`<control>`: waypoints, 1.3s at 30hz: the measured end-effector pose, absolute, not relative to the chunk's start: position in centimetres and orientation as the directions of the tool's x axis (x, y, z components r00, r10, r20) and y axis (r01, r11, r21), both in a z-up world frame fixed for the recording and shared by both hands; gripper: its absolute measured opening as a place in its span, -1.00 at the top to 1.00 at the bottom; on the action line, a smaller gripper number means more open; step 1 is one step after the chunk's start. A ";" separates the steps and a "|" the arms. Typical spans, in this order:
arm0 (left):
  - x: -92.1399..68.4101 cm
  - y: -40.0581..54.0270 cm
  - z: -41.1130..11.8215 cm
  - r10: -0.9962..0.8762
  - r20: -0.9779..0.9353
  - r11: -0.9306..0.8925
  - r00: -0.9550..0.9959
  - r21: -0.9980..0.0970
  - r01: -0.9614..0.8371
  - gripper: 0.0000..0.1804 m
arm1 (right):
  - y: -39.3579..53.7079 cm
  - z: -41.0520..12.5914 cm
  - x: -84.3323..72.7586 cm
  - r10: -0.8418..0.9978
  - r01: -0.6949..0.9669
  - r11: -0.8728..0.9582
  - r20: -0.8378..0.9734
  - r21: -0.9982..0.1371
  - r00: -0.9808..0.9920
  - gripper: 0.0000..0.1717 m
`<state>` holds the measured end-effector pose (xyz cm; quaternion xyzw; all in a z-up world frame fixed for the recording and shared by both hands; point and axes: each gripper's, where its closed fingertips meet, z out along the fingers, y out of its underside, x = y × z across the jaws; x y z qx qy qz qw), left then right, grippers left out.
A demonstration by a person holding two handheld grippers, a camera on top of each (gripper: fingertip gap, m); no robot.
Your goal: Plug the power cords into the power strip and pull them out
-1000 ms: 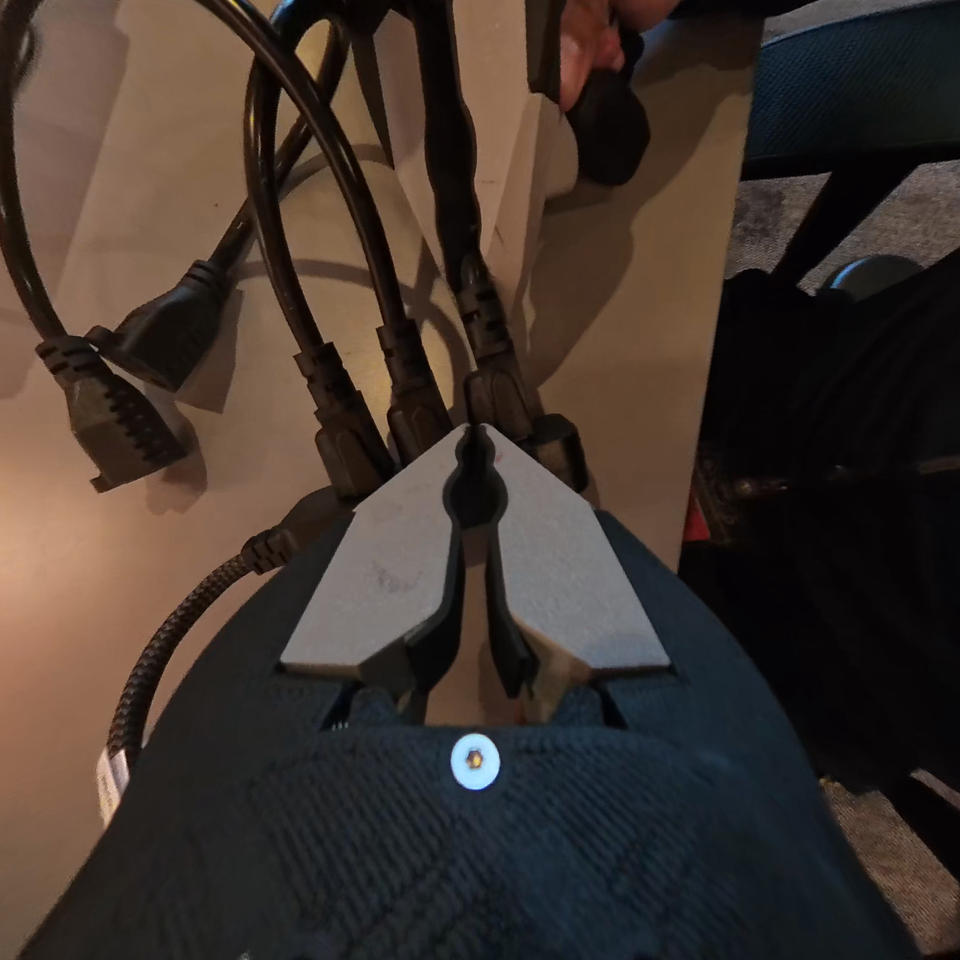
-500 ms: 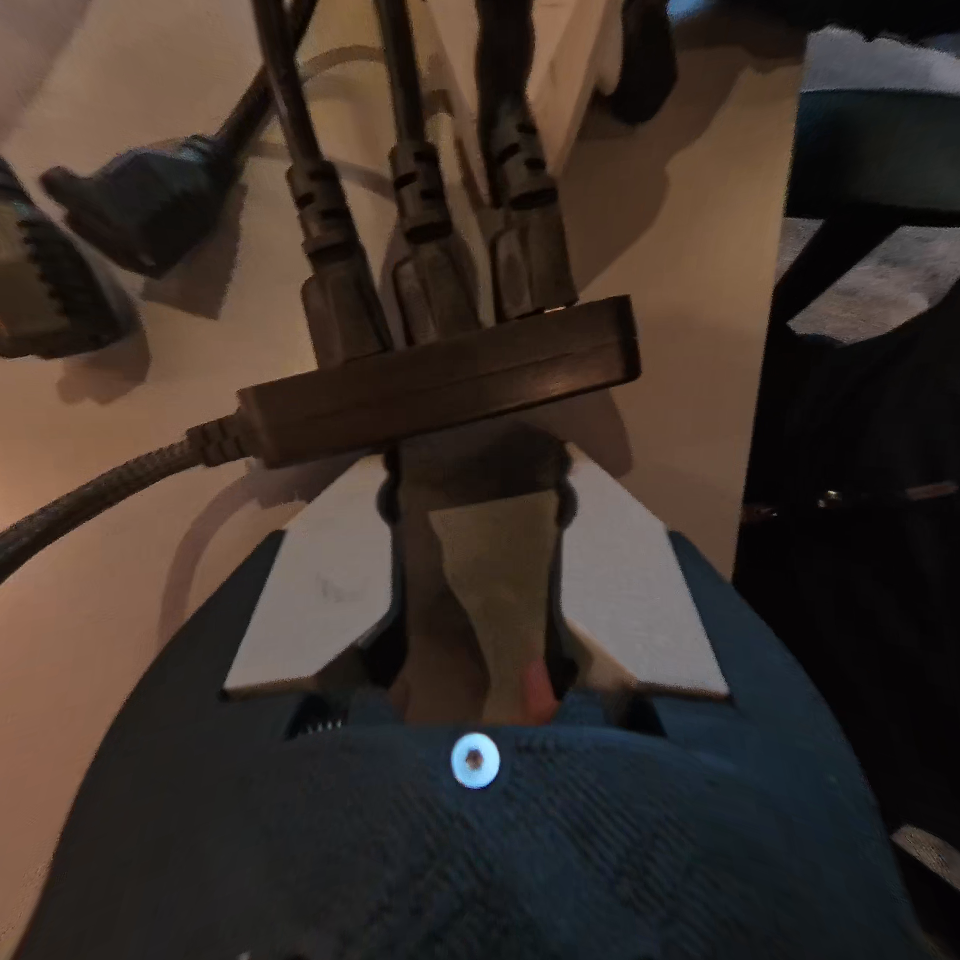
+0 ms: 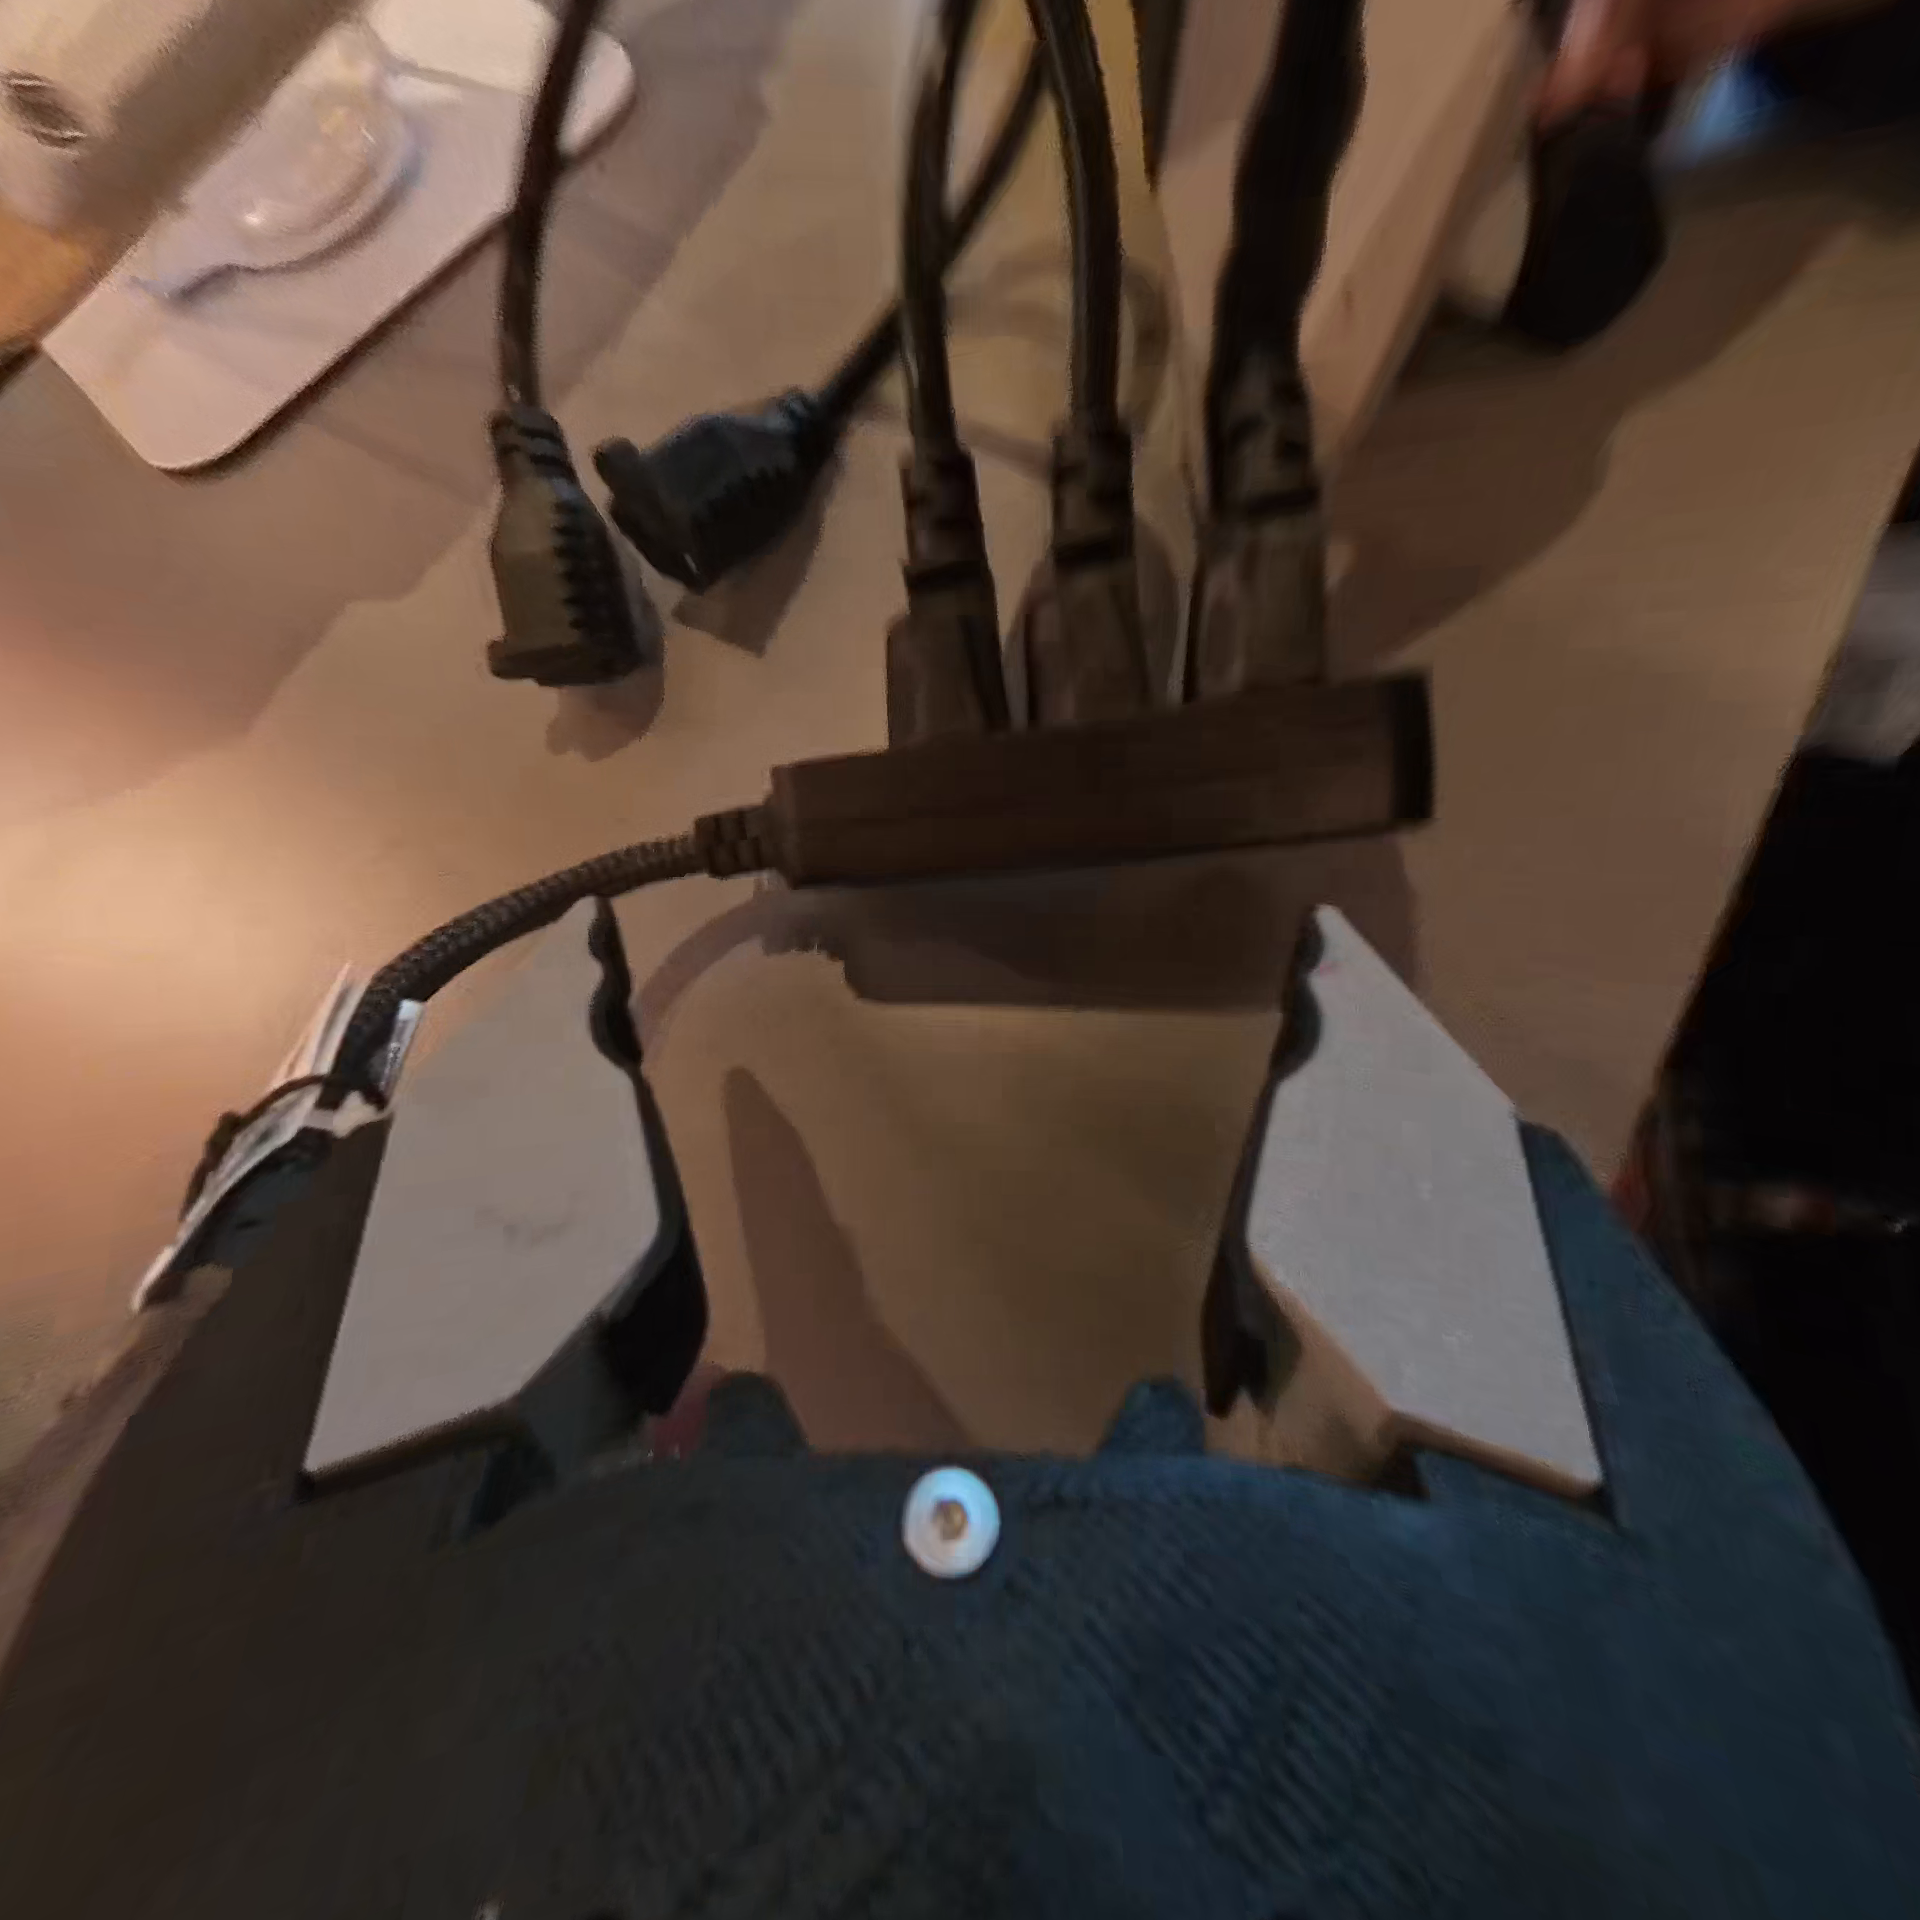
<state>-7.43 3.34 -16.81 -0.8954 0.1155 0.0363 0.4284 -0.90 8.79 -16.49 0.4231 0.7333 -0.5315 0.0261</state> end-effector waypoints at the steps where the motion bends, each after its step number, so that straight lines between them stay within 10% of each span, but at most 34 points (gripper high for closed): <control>1: -7.2 3.7 -15.7 -0.146 -0.064 -0.576 0.987 -0.806 -0.137 -0.28 | 8.8 -16.5 -0.9 0.594 0.648 0.078 -0.487 -0.758 -0.640 0.89; 10: -9.4 5.8 -7.9 -0.023 0.517 -0.271 0.856 -0.827 0.492 -0.35 | 8.8 -16.5 -1.0 0.597 0.651 0.073 -0.489 -0.756 -0.636 0.88; 25: -9.8 6.4 -10.3 0.061 0.503 -0.354 0.862 -0.797 0.489 -0.43 | 11.1 -15.0 -2.0 0.730 0.525 0.409 -0.078 -0.746 -0.679 0.85; 33: -8.1 6.7 -9.5 -0.041 0.141 -0.383 0.989 -0.917 0.115 -0.08 | 13.1 -11.8 -2.6 0.418 0.344 0.905 0.371 -0.252 -0.829 0.83; 39: -7.3 6.1 -10.3 -0.131 0.047 -0.455 0.990 -0.890 -0.018 0.66 | 12.6 -11.1 -4.1 -0.046 0.057 0.986 0.594 0.153 -0.803 0.84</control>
